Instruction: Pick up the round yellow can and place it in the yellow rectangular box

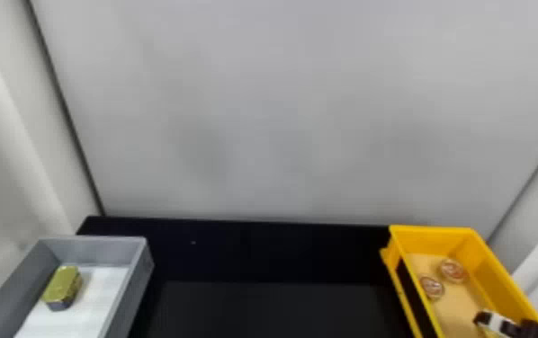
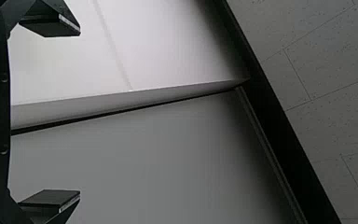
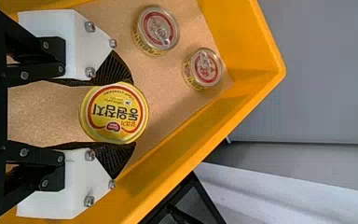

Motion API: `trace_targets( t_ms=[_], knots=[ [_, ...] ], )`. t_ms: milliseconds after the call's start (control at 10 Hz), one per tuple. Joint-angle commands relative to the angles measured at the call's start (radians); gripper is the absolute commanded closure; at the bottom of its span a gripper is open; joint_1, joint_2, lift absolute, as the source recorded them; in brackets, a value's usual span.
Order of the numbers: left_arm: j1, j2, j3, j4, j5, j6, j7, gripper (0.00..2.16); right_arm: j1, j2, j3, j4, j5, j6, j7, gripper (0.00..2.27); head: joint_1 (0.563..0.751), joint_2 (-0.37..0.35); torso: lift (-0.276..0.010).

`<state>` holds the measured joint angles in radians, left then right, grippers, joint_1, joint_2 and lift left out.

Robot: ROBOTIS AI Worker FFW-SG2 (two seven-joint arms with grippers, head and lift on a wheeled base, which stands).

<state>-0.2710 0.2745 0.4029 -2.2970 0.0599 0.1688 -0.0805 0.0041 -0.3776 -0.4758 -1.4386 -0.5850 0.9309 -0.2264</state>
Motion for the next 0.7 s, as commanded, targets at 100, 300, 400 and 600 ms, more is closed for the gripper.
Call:
trace_targets(
  t_ms=[100,300,400,600],
  knots=[
    [0.0,0.002,0.001,-0.002,0.0,0.0,-0.001,0.06,0.008,0.002,0.002,0.001,-0.004,-0.002,-0.005,0.65,0.583,-0.078,-0.009],
    [0.0,0.002,0.001,-0.002,0.0,0.0,-0.001,0.06,0.007,0.002,0.002,0.001,-0.007,0.001,-0.007,0.02,0.583,-0.078,-0.009],
    [0.0,0.002,0.001,-0.002,0.0,0.0,-0.001,0.06,0.007,0.002,0.005,0.0,-0.007,0.004,-0.008,0.0,0.583,-0.078,-0.009],
    [0.0,0.002,0.002,-0.004,0.002,0.002,-0.001,0.06,0.008,0.003,0.005,-0.025,-0.01,0.007,-0.03,0.0,0.583,-0.078,-0.009]
  ],
)
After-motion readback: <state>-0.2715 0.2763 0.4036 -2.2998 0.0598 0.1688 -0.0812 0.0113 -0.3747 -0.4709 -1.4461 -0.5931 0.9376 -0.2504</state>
